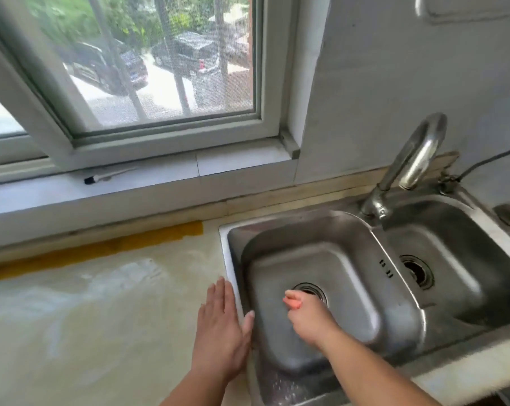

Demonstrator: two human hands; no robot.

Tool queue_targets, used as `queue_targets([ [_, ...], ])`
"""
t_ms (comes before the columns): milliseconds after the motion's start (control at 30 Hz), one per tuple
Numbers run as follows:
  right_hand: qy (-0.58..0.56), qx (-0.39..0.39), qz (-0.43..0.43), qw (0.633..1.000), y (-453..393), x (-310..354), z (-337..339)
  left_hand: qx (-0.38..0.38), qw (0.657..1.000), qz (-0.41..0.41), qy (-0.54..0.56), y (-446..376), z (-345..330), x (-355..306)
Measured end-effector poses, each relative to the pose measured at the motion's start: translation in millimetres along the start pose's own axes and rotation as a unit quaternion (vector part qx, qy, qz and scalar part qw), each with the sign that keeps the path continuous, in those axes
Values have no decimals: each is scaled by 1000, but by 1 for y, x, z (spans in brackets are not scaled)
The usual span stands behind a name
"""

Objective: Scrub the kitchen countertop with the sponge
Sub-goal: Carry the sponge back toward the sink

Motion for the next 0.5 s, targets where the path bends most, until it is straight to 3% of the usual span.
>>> queue_targets([
  [200,141,67,109,982,-42,-22,-42,-11,996,25,-87,6,-27,-3],
  [367,226,61,318,919,-57,8,-82,-15,995,26,-92,7,-27,-3],
  [500,288,91,397,867,-66,5,-110,-23,996,23,-87,7,-28,-4],
])
Point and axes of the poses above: each hand's wrist, its own y-axis away from the middle knuckle, its own z-axis out of the back of the hand, x = y × z, the point moved 10 cm from there along -y, towards the middle knuckle, and after that the axes turned 15 degrees about -x, right-handed, at the moved point
